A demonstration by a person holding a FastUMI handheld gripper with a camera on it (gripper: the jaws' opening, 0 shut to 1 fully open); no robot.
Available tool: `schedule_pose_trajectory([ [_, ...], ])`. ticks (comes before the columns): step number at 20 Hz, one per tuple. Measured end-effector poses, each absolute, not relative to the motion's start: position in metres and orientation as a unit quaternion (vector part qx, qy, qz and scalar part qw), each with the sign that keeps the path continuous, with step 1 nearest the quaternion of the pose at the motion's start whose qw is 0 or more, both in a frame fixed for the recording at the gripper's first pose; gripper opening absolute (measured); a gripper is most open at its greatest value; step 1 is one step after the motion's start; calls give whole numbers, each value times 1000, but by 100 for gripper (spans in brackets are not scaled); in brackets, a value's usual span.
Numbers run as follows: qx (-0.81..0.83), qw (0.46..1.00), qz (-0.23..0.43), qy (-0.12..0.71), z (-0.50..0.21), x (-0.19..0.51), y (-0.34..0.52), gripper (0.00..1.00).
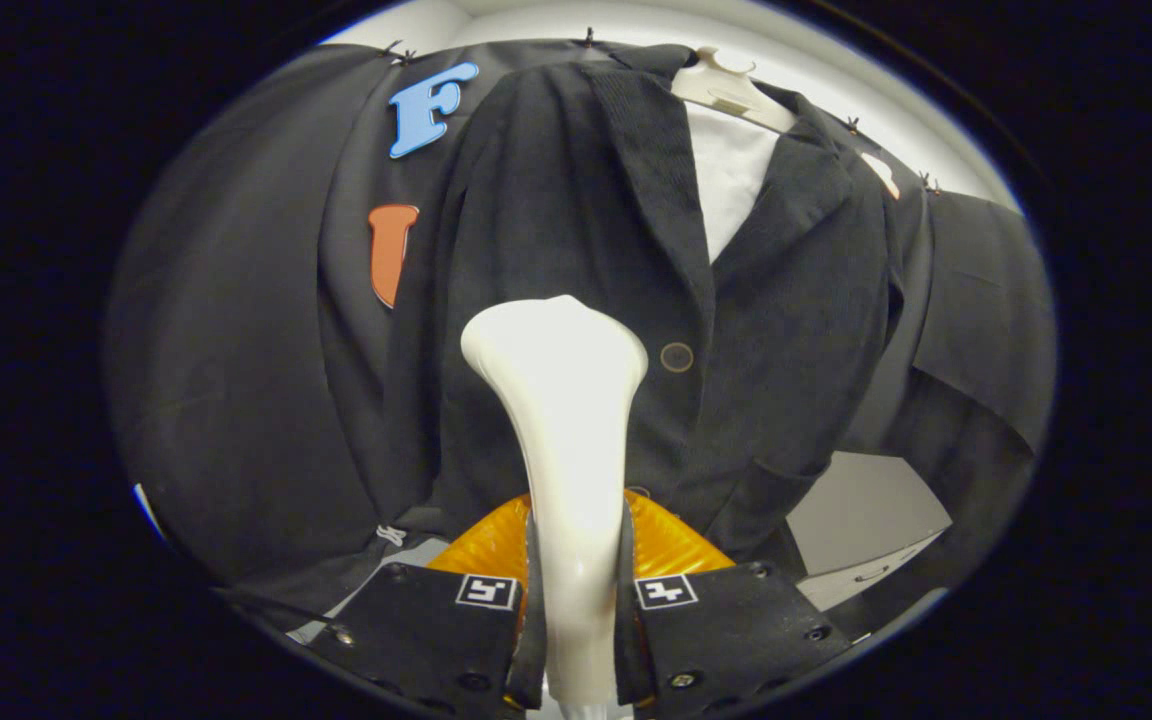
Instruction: Iron the clothes twice with a garment steamer, once on the left side and once on the right side.
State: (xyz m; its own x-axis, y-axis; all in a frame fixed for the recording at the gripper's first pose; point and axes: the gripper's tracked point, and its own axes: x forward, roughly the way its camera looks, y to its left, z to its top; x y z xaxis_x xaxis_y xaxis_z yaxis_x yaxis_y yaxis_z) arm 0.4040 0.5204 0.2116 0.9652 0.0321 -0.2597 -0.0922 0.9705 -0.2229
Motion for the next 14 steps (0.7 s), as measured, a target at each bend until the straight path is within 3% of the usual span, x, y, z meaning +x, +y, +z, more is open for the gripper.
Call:
schedule_pose_trajectory([
  [14, -147, 974, 33, 171, 120, 406, 516, 30],
])
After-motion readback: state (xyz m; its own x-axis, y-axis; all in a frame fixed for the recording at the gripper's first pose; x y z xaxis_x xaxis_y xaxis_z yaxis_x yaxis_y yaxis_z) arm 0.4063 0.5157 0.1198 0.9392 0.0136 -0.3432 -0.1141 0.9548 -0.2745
